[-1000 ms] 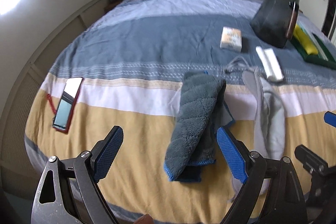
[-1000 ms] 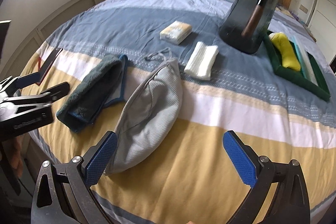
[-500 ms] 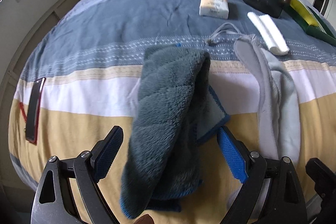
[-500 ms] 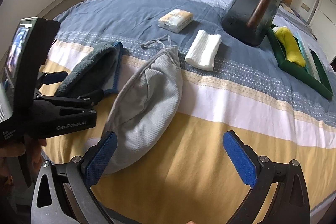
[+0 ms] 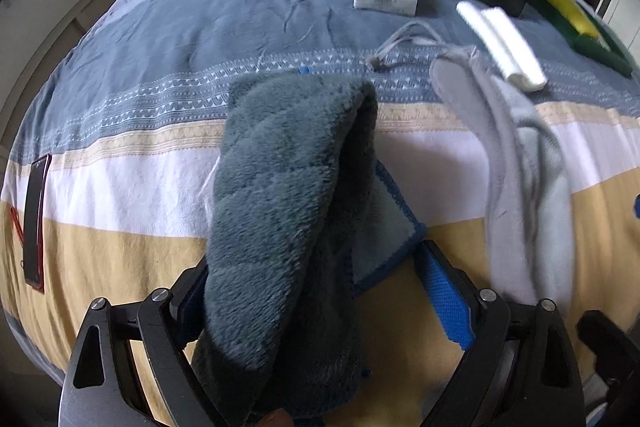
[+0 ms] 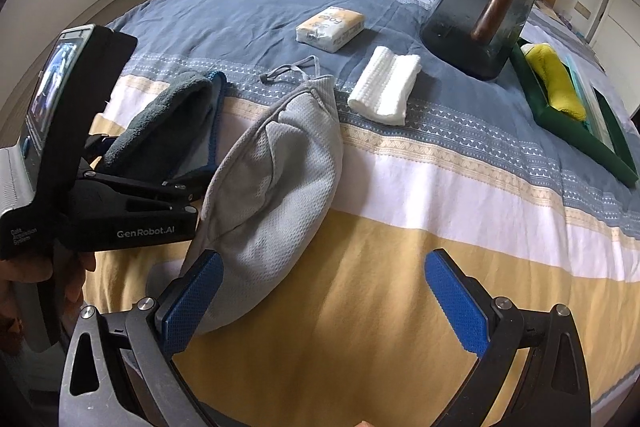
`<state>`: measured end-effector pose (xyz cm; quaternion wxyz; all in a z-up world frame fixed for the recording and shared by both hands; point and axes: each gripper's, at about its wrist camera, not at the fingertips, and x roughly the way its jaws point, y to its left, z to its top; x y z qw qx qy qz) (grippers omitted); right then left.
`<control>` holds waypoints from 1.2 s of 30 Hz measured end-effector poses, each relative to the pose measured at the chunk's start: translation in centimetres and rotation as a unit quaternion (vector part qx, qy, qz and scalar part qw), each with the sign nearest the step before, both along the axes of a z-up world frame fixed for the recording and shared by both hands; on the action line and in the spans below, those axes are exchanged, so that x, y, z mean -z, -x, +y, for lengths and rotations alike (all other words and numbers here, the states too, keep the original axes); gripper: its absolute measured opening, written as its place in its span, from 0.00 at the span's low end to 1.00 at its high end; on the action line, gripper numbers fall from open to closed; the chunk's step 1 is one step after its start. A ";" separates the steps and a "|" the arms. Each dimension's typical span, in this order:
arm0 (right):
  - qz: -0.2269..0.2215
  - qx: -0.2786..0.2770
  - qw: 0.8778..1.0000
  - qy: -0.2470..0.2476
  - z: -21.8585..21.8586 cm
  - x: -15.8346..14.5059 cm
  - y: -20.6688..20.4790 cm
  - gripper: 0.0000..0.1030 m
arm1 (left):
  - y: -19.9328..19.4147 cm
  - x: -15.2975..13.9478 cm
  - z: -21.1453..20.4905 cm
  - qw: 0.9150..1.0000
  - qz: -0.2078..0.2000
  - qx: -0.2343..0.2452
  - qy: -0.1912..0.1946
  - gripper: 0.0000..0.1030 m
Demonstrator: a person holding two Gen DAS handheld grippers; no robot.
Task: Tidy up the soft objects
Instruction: 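Grasp the dark grey fleece towel with the left tool, then lift the fleece towel while the right tool grasps the light grey cloth bag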
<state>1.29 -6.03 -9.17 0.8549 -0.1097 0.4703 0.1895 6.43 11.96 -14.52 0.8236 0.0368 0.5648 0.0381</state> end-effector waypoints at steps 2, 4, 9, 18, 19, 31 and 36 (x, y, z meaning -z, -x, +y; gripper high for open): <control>0.002 0.003 1.000 -0.001 -0.1 0.0 -0.1 1.00 | -0.3 0.3 -0.2 1.000 0.000 -0.001 -0.006 0.89; 0.000 0.002 1.000 0.000 -0.1 -0.1 -0.1 1.00 | -0.4 0.3 -0.6 1.000 -0.004 0.003 -0.013 0.88; 0.001 -0.001 1.000 0.001 0.1 0.1 -0.1 1.00 | -0.4 0.4 0.1 1.000 -0.009 0.003 -0.007 0.80; 0.003 -0.001 1.000 0.003 0.2 0.2 -0.1 1.00 | -0.4 0.4 1.5 1.000 -0.012 0.004 -0.012 0.61; 0.002 0.000 1.000 0.003 0.2 0.1 -0.1 1.00 | -0.4 0.4 1.5 1.000 -0.012 0.004 -0.014 0.58; 0.002 0.006 1.000 -0.009 0.5 -0.1 -0.1 1.00 | 0.2 -0.1 1.0 0.999 -0.026 0.003 -0.038 0.26; 0.001 0.024 1.000 -0.019 0.5 -0.1 -0.2 1.00 | 0.6 -0.5 1.3 0.999 -0.033 0.006 -0.036 0.24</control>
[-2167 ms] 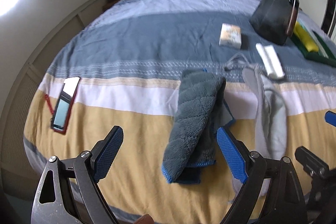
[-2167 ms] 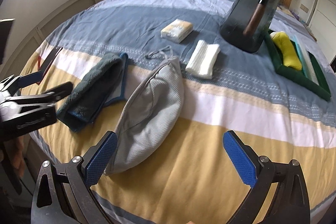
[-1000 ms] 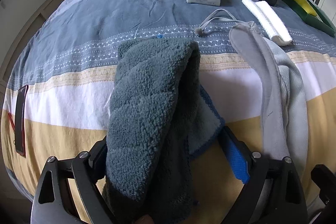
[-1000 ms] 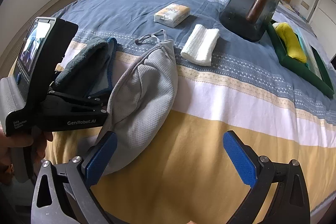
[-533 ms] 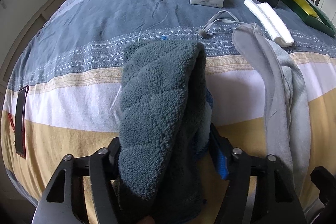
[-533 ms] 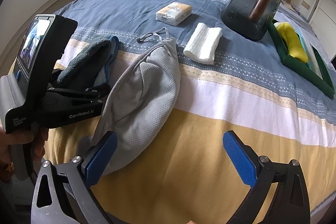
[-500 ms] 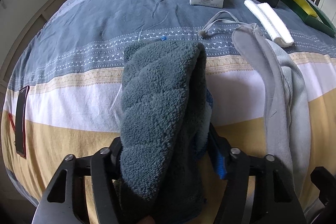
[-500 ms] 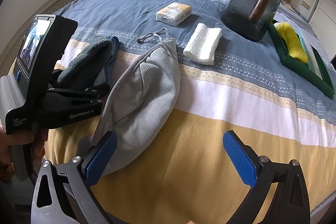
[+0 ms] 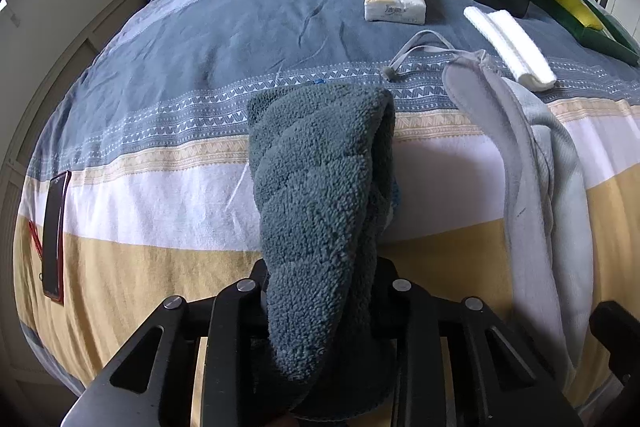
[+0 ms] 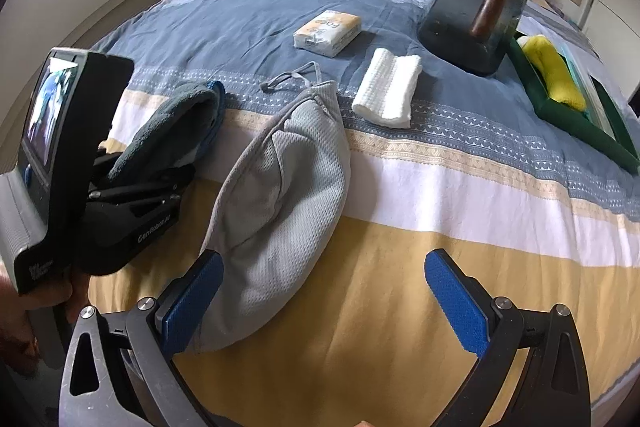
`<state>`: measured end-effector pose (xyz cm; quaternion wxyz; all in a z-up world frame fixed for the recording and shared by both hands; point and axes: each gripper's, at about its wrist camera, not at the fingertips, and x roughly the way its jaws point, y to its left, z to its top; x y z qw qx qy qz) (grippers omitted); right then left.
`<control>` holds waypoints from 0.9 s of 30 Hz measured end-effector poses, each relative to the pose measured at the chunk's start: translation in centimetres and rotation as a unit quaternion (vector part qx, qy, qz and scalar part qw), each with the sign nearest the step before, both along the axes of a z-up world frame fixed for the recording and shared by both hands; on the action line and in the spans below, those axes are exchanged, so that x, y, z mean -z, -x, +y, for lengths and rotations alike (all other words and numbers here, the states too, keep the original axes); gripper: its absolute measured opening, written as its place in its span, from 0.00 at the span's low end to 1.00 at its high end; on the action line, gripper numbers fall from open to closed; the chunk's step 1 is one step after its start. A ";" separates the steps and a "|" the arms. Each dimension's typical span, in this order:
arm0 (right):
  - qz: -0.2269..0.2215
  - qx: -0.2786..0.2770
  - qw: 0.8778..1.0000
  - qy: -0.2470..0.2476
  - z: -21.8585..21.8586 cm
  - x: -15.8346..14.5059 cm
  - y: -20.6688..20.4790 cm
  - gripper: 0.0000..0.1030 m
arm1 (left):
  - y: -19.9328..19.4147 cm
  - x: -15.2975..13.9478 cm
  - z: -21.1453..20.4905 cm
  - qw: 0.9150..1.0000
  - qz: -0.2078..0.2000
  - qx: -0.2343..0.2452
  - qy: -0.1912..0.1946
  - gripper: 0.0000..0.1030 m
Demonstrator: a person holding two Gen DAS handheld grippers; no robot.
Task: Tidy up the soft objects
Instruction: 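Lift the fleece towel while the right tool grasps the light grey cloth bag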
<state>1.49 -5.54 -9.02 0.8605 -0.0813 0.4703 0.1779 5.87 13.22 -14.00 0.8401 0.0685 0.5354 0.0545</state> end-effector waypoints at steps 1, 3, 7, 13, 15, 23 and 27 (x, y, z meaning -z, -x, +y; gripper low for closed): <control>0.000 0.003 1.000 -0.001 0.0 0.0 0.0 1.00 | 0.1 -0.1 0.1 1.000 -0.001 0.001 0.002 0.24; 0.001 0.009 1.000 -0.004 0.2 0.0 0.1 1.00 | 0.3 -0.4 0.2 1.000 -0.005 0.001 0.005 0.24; 0.005 0.017 1.000 -0.009 0.6 0.1 0.0 1.00 | 0.5 -0.9 0.6 1.000 -0.014 -0.002 0.003 0.24; 0.023 0.013 1.000 -0.012 1.6 0.8 -0.5 1.00 | 1.3 -1.9 1.5 0.999 -0.031 -0.010 -0.009 0.24; 0.032 0.011 0.999 -0.016 2.2 1.3 -0.9 1.00 | 1.4 -2.2 2.0 0.999 -0.036 -0.011 -0.016 0.24; 0.058 0.011 0.998 -0.026 4.1 3.2 -2.7 1.00 | 2.3 -3.1 3.4 0.998 -0.043 -0.024 -0.046 0.24; 0.060 0.003 0.998 -0.021 5.1 3.8 -3.0 1.00 | 3.4 -4.1 4.0 0.997 -0.048 -0.032 -0.059 0.24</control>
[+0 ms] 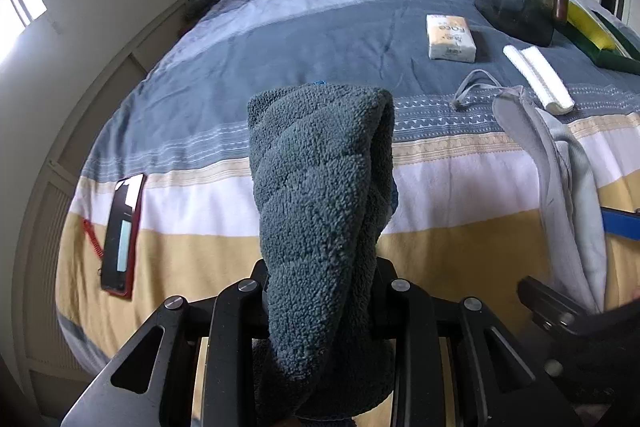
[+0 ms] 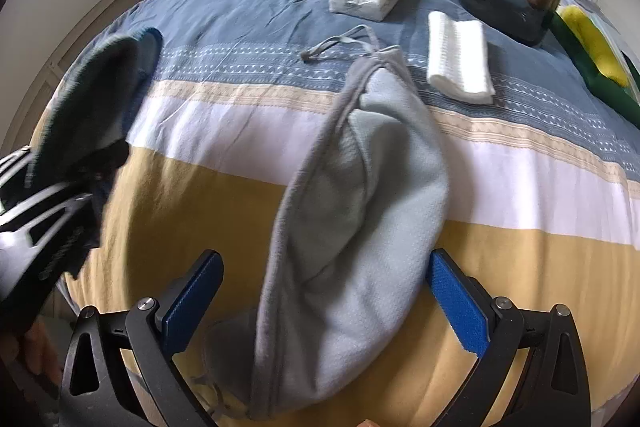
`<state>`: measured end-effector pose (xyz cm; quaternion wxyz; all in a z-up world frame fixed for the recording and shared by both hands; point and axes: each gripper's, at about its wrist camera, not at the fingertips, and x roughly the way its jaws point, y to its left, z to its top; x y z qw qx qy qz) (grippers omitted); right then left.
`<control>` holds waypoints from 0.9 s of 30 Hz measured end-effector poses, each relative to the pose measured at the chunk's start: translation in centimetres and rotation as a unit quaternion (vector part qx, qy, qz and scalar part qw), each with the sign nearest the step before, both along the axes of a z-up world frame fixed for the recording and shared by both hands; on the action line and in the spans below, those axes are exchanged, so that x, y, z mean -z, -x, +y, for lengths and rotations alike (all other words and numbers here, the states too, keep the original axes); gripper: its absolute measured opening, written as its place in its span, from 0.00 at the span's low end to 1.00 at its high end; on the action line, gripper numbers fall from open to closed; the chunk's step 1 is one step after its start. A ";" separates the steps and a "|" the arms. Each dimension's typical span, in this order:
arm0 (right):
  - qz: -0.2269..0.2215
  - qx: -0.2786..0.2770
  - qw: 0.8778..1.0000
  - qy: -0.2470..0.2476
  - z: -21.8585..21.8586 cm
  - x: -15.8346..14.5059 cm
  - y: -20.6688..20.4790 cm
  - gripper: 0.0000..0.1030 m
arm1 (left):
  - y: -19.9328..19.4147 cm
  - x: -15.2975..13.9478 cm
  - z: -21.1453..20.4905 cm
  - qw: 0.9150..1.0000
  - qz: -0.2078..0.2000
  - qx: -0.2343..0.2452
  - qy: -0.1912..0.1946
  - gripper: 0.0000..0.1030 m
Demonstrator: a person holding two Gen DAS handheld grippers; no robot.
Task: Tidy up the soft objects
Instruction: 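Lift the fleece towel while the right tool grasps the light grey cloth bag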
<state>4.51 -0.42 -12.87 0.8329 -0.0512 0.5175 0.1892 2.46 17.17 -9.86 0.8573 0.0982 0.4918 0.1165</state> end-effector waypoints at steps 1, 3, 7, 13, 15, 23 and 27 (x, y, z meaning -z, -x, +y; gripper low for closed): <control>0.000 0.000 1.000 0.001 0.1 0.1 -0.1 1.00 | 0.3 -0.2 0.0 1.000 0.000 -0.002 -0.002 0.24; 0.000 0.001 1.000 0.004 0.3 0.5 -0.4 1.00 | 0.7 -0.5 0.0 1.000 -0.005 -0.007 -0.017 0.24; -0.001 -0.001 1.000 0.012 1.1 1.0 -0.4 1.00 | 0.9 -0.7 0.4 1.000 -0.006 -0.020 -0.021 0.24; -0.011 -0.003 1.000 0.021 2.1 1.4 -0.5 1.00 | 0.8 -0.8 1.0 0.999 -0.008 -0.036 -0.023 0.24; -0.014 -0.001 1.000 0.028 2.4 1.6 -0.5 1.00 | 0.7 -0.8 1.1 0.999 -0.008 -0.037 -0.022 0.24; -0.030 0.026 0.998 0.042 2.7 1.9 -0.6 1.00 | 0.7 -0.8 1.2 0.999 -0.006 -0.040 -0.019 0.24; -0.032 0.051 0.997 0.039 2.5 1.9 -0.7 1.00 | 0.6 -0.7 1.3 0.999 -0.004 -0.040 -0.016 0.24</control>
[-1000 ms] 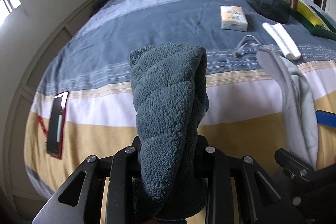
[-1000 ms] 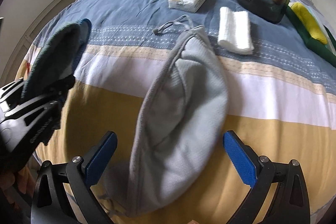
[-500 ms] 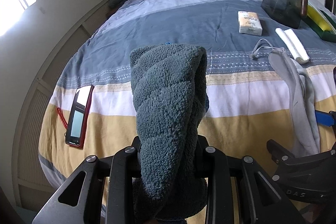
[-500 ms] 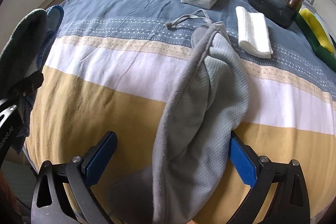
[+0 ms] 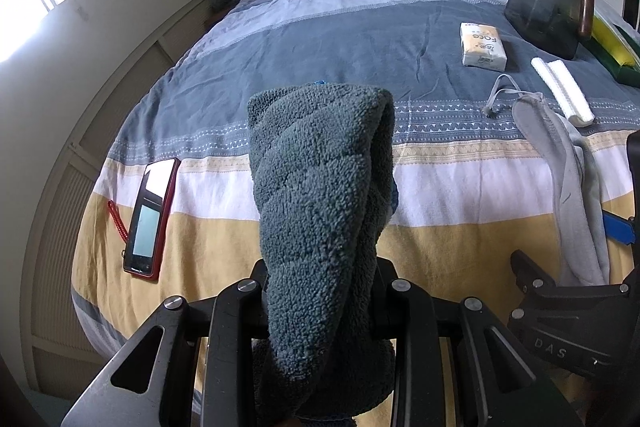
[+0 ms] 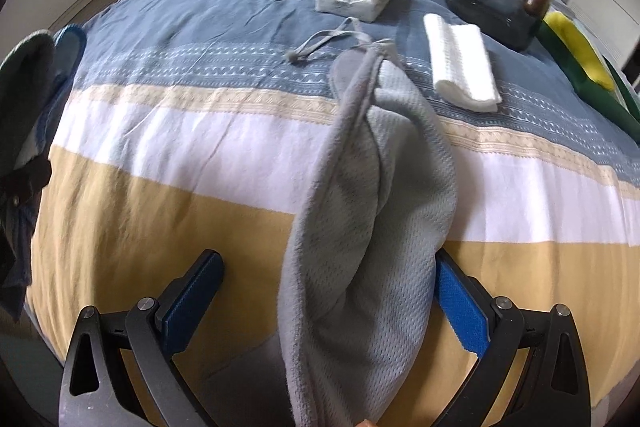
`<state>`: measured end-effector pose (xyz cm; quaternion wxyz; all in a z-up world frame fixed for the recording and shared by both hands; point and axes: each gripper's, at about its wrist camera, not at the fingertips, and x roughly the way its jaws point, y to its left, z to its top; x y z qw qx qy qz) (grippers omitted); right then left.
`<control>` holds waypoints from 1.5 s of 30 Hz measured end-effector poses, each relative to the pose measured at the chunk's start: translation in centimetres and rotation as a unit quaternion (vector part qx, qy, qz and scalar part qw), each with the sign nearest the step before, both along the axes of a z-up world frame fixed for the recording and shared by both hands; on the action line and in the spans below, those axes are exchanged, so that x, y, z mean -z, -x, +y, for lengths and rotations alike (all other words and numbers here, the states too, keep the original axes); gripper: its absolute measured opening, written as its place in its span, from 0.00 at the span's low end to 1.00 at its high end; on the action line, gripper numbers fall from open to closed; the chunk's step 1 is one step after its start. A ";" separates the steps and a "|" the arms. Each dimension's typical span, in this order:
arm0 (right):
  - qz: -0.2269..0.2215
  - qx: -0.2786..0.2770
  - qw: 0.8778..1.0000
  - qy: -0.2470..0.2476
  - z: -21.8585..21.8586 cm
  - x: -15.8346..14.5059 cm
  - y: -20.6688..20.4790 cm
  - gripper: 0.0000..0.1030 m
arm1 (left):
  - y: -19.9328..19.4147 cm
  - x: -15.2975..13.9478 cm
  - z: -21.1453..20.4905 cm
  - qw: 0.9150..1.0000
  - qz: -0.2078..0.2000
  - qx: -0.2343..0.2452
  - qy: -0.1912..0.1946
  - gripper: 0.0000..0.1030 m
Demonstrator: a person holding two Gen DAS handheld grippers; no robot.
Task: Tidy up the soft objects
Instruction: 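Lift the fleece towel while the right tool grasps the light grey cloth bag, then carry the fleece towel and grey cloth bag over the green tray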
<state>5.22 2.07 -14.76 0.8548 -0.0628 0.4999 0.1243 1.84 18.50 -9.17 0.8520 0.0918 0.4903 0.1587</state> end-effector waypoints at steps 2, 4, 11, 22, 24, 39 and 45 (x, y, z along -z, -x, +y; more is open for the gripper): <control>-0.001 0.012 1.000 0.002 -0.1 0.0 -0.1 0.99 | -0.1 0.0 0.0 1.000 0.000 0.000 0.002 0.24; -0.002 0.022 1.000 0.001 -0.2 0.0 -0.1 0.98 | -0.2 0.1 0.1 1.000 0.001 0.000 0.003 0.24; -0.001 0.035 0.999 0.014 0.1 0.1 -0.3 0.82 | -0.4 0.0 0.4 1.000 0.001 -0.003 0.007 0.24; -0.018 -0.004 1.000 0.025 0.7 -0.8 0.5 0.27 | -0.4 -0.3 0.3 1.000 0.000 0.000 0.006 0.24; -0.020 -0.011 0.999 0.025 0.7 -0.9 0.6 0.25 | -0.4 -0.4 0.3 1.000 -0.001 -0.001 0.004 0.24; -0.033 -0.043 0.998 0.016 0.0 -2.5 1.9 0.19 | -0.2 -1.7 0.2 1.000 -0.006 -0.008 0.004 0.25; -0.048 -0.072 0.996 0.003 -1.2 -4.4 3.5 0.19 | 0.3 -2.5 0.0 1.000 -0.009 -0.014 0.005 0.25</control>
